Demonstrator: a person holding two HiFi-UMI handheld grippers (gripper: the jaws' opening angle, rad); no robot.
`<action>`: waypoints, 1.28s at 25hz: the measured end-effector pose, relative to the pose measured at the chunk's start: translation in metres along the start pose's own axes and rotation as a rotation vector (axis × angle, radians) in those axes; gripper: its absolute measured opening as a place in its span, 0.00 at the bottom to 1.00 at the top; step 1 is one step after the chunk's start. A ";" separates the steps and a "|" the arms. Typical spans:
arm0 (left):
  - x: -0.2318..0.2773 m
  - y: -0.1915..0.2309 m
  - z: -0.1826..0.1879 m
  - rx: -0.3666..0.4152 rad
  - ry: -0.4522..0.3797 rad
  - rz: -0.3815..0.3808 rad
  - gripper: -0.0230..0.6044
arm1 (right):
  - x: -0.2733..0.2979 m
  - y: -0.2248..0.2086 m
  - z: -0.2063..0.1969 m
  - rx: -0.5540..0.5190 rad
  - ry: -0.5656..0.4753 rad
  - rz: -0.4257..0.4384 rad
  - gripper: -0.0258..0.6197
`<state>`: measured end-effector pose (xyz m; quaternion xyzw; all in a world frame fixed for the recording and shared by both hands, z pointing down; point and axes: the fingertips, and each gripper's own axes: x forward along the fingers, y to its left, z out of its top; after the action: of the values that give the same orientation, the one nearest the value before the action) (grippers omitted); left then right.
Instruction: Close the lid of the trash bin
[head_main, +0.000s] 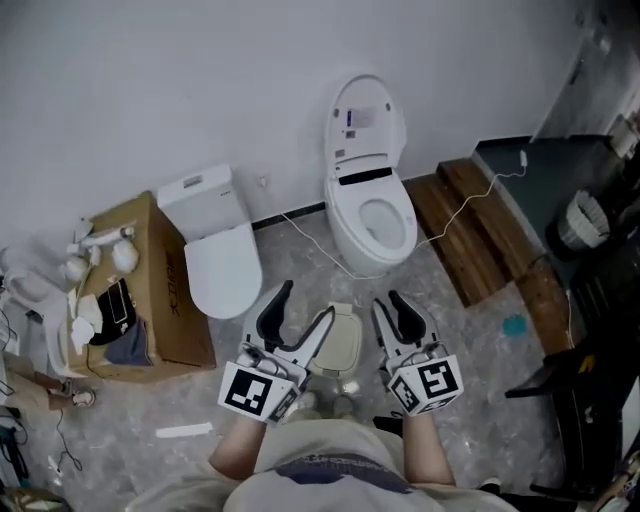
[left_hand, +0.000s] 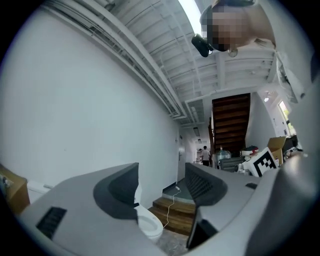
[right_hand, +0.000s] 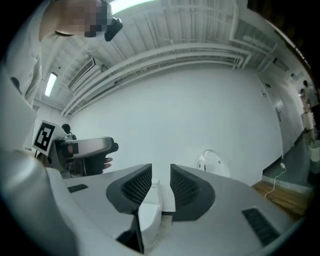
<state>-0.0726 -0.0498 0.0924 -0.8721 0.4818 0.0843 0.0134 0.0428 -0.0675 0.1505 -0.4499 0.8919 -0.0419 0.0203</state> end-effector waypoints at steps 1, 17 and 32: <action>0.001 -0.005 0.005 0.009 -0.006 -0.012 0.47 | -0.003 0.004 0.006 -0.027 -0.013 -0.004 0.20; 0.001 -0.018 0.005 0.032 0.035 -0.014 0.03 | -0.019 0.024 0.039 -0.149 -0.132 -0.075 0.05; -0.005 -0.012 0.001 0.049 0.061 -0.009 0.03 | -0.020 0.030 0.041 -0.148 -0.140 -0.075 0.05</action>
<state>-0.0653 -0.0392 0.0918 -0.8760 0.4798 0.0455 0.0204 0.0338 -0.0363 0.1065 -0.4852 0.8714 0.0547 0.0478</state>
